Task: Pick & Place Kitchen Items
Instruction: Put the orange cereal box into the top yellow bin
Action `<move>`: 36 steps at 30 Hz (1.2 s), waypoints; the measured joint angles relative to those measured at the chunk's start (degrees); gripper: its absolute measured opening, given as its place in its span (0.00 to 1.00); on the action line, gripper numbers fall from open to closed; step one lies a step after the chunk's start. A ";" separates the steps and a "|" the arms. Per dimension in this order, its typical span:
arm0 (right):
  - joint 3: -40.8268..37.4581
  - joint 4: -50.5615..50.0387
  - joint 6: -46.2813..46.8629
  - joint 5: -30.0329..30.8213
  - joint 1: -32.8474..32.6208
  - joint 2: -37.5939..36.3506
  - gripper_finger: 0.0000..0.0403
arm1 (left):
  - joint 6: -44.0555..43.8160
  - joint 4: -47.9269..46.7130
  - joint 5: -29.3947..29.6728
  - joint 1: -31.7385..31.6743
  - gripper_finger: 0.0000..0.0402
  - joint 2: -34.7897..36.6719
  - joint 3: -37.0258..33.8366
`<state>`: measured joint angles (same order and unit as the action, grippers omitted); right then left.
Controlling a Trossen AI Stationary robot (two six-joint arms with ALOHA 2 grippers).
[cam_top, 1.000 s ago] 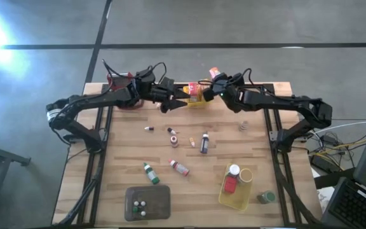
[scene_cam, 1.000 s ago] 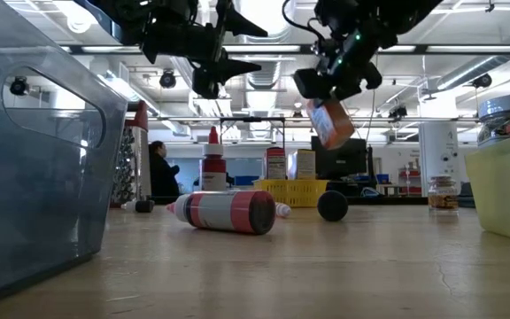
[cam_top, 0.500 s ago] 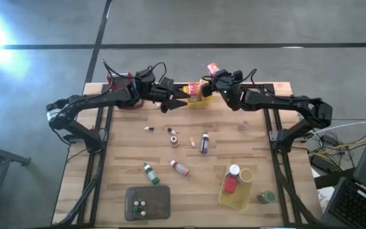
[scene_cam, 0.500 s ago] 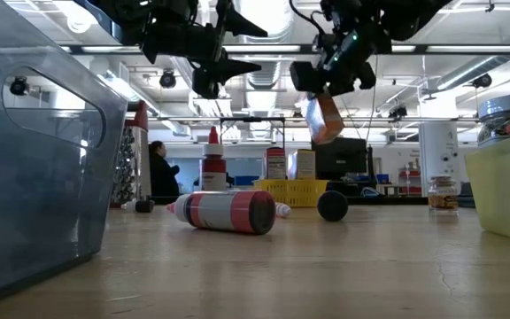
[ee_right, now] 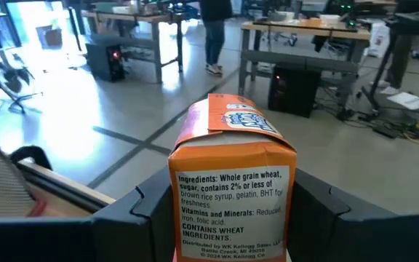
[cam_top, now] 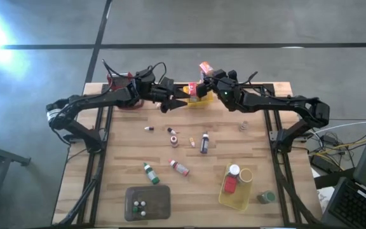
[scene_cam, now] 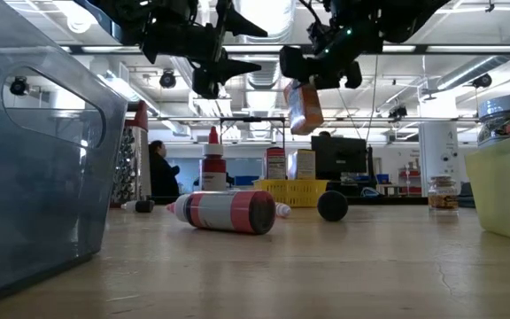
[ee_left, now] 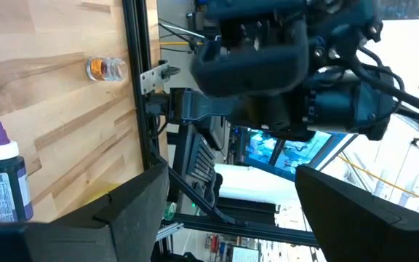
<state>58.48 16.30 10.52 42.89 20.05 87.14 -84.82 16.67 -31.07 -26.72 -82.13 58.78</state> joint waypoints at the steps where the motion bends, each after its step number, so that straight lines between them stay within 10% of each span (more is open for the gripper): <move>1: 0.00 1.72 0.00 0.04 0.00 0.92 0.44 | 0.00 0.00 0.02 0.00 0.76 0.00 0.00; 36: 7.78 -6.91 2.54 3.64 -2.02 10.72 0.46 | -0.02 -0.02 0.02 0.02 0.76 -0.02 0.00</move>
<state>66.26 9.39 13.06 46.53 18.04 97.86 -84.84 16.64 -31.05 -26.70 -82.15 58.78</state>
